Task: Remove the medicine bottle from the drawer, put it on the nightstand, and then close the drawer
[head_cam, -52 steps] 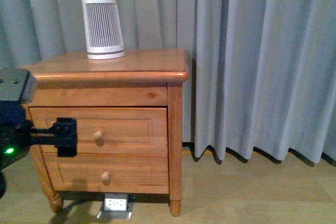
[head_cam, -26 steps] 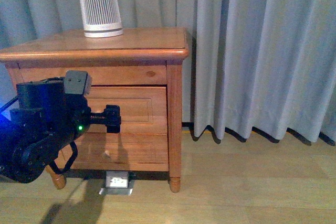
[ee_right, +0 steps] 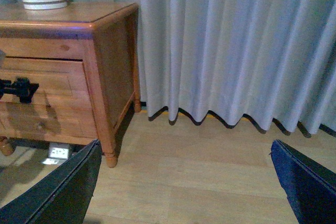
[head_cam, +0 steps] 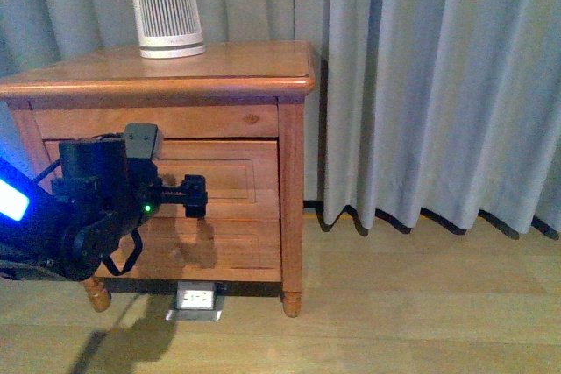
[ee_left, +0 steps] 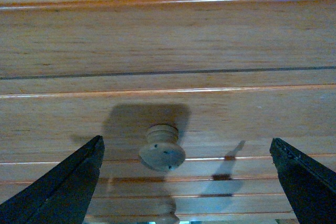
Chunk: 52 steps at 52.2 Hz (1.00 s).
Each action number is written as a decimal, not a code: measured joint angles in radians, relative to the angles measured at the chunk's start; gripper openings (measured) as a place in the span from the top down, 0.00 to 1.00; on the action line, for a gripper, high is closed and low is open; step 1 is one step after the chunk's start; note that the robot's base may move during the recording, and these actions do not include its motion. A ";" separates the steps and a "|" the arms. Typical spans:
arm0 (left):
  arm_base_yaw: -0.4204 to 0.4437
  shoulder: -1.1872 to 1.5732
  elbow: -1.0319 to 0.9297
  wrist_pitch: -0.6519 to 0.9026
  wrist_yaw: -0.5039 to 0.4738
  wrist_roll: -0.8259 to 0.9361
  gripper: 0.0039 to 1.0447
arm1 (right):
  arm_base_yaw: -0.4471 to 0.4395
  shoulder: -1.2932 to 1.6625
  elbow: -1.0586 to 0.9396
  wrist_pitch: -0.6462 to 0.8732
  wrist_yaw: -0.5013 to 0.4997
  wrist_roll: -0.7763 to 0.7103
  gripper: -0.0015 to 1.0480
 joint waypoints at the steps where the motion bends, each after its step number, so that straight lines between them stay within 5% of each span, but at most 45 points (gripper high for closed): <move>1: 0.002 0.005 0.009 -0.004 0.000 0.000 0.06 | 0.000 0.000 0.000 0.000 0.000 0.000 0.07; 20: 0.016 0.060 0.094 -0.050 0.005 -0.024 0.07 | 0.000 0.000 0.000 0.000 0.000 0.000 0.07; 42: 0.016 0.072 0.106 -0.055 0.002 -0.040 0.71 | 0.000 0.000 0.000 0.000 0.000 0.000 0.07; 52: 0.017 0.072 0.106 -0.053 0.004 -0.040 0.76 | 0.000 0.000 0.000 0.000 0.000 0.000 0.07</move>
